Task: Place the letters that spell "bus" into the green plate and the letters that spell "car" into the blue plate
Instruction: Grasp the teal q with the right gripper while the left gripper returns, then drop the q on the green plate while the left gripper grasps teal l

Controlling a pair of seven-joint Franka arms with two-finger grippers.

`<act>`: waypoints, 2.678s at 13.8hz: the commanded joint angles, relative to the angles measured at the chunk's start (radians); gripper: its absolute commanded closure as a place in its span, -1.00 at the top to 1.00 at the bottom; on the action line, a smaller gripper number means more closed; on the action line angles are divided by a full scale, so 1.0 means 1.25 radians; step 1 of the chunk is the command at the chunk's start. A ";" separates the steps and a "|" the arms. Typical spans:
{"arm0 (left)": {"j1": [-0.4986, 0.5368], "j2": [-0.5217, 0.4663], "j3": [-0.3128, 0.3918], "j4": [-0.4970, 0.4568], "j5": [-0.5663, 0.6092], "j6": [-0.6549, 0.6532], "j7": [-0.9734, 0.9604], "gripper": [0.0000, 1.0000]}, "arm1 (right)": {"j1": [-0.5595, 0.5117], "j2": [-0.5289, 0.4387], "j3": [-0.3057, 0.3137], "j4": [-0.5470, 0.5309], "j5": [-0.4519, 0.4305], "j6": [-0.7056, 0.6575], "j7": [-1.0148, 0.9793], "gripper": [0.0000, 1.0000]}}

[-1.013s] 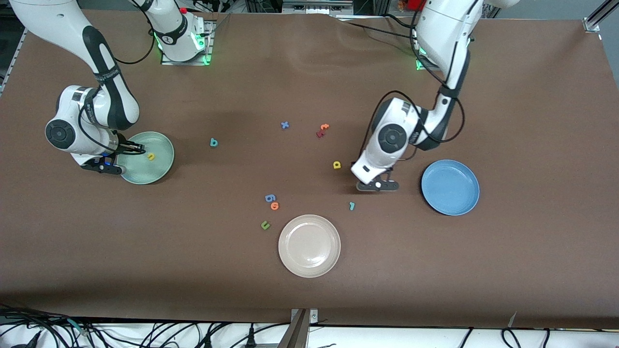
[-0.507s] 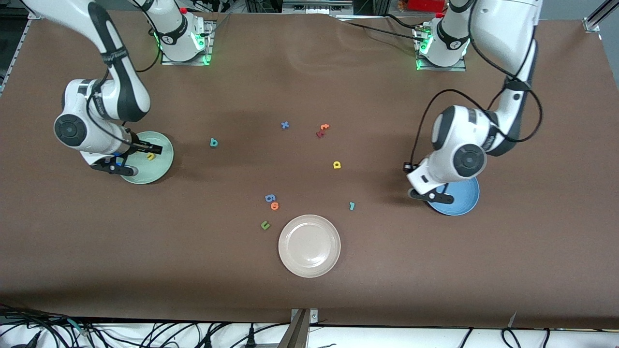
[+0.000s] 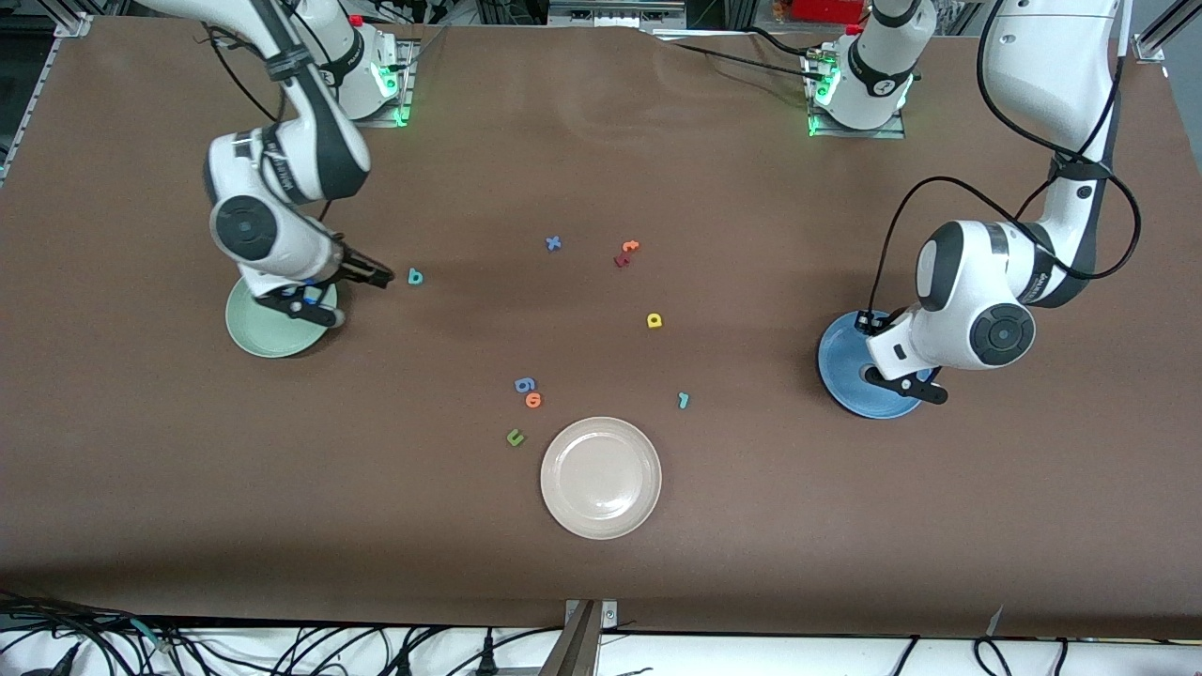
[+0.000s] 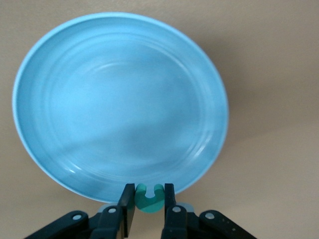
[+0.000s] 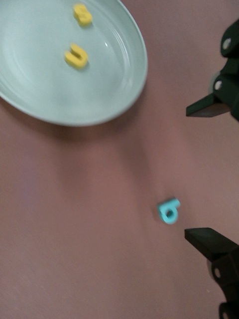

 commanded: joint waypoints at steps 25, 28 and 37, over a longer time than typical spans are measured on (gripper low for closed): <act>-0.234 0.309 -0.018 0.436 -0.163 0.150 -0.346 1.00 | -0.009 0.071 0.035 -0.196 -0.007 0.437 -0.136 0.39; -0.245 0.350 -0.018 0.488 -0.163 0.152 -0.369 1.00 | -0.009 0.078 0.034 -0.197 -0.007 0.455 -0.131 0.39; -0.280 0.369 -0.018 0.486 -0.161 0.185 -0.394 0.65 | -0.009 0.089 0.035 -0.203 -0.006 0.454 -0.124 -0.06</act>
